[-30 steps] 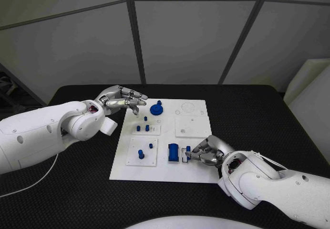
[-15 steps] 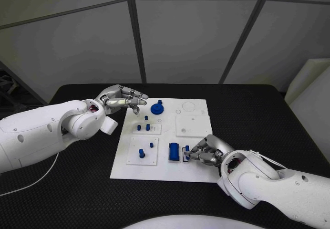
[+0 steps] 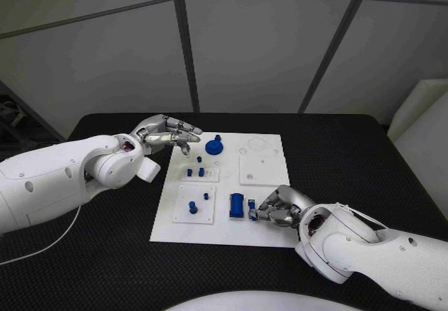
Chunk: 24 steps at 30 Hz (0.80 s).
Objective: Assemble the parts on the task board
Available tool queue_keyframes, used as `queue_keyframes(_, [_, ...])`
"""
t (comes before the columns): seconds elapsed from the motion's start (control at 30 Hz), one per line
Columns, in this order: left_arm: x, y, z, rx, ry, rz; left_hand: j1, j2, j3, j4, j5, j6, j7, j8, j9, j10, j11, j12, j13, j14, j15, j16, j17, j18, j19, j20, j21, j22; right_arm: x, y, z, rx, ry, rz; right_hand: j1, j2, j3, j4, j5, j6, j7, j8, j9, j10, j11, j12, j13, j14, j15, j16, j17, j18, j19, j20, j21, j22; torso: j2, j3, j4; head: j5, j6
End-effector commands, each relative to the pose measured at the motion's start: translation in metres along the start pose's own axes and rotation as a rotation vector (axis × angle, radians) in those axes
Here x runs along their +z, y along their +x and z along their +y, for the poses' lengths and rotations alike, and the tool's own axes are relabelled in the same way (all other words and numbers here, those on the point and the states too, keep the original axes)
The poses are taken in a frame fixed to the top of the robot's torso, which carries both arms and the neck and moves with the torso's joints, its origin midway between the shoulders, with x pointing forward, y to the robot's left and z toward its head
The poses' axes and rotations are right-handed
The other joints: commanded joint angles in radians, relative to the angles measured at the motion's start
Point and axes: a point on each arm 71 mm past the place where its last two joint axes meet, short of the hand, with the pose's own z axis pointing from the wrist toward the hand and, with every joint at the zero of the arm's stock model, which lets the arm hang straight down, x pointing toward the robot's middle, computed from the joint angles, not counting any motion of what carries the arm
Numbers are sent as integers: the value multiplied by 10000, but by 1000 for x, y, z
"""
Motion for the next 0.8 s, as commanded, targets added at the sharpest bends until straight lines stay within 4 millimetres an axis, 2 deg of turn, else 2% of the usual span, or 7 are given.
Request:
queue_keyframes(0.03, [0, 1, -1, -55, 28, 118, 6, 71, -13, -62, 28, -47, 27, -50, -13, -51, -1, -11, 16, -7, 26, -63, -9, -116, -85, -4, -42, 15, 0, 0, 0, -171, 62, 61, -287, -62, -163, 201, -773, 58, 56, 11, 41, 21, -5, -14, 32, 422, -27, -18, -20, -151, 1056, -29, 31, 2635, -1, 3, -3, 8, 6])
queue_keyframes(0.2, [0, 1, -1, -53, 25, 106, -1, 74, -11, -62, 28, -49, 30, -50, -14, -54, 3, -12, 17, -19, 30, -79, -14, -118, -96, -1, -46, 17, 0, -1, 0, -104, 45, -82, -1120, -50, -548, 240, -2361, 54, 101, -4, 115, 29, 41, -8, 52, 419, 10, -38, -38, -151, 1056, 8, 31, 2635, 0, 4, -9, 17, 15])
queue_keyframes(0.37, [0, 1, -1, -52, 23, 103, -1, 74, -11, -62, 28, -49, 30, -50, -14, -54, 3, -12, 17, -19, 30, -79, -14, -118, -96, -1, -46, 17, 0, -2, -1, -22, 7, -253, -1689, -116, -646, 263, -3220, 46, 100, -4, 199, 23, 45, -6, 70, 419, 13, -52, -48, -151, 1056, 19, 31, 2635, -3, 4, -6, 4, 29])
queue_keyframes(0.5, [0, 1, -1, -51, 22, 99, -1, 74, -11, -62, 28, -49, 30, -50, -14, -54, 3, -12, 17, -19, 30, -79, -14, -118, -96, -1, -46, 17, 0, -4, -2, -17, -21, -422, -1941, -204, -591, 265, -3525, 37, 102, -5, 257, 13, 47, -20, 71, 418, 15, -65, -60, -151, 1056, 22, 31, 2635, 0, 6, -7, -6, 40])
queue_keyframes(0.6, [0, 1, -1, -51, 22, 97, -1, 74, -11, -62, 28, -49, 30, -50, -14, -54, 3, -12, 17, -19, 30, -79, -14, -118, -96, -1, -46, 17, 1, -6, -3, -125, -26, -498, -1889, -212, -537, 241, -3554, 35, 99, -5, 274, 9, 45, -26, 70, 418, 15, -65, -55, -151, 1056, 21, 31, 2635, -3, 9, -14, -7, 49])
queue_keyframes(0.67, [0, 1, -1, -51, 22, 99, -1, 74, -11, -62, 28, -49, 30, -50, -14, -54, 3, -12, 17, -19, 30, -79, -14, -118, -96, -1, -46, 17, 0, -7, -4, -228, -24, -506, -1416, -198, -374, 57, -3539, 21, 94, -7, 308, 4, 38, -27, 75, 418, 8, -71, -60, -151, 1056, 14, 31, 2635, -4, 8, -13, -15, 47])
queue_keyframes(0.8, [0, 0, -1, -49, 17, 88, -1, 74, -11, -62, 28, -49, 30, -50, -14, -54, 3, -12, 17, -19, 30, -79, -14, -118, -96, -1, -46, 17, -1, -7, -5, -428, -43, -433, -467, -330, -212, -452, -3576, 4, 94, -4, 372, -16, 33, -54, 69, 417, -1, -78, -59, -151, 1056, 9, 31, 2635, -2, 8, -16, -6, 37])
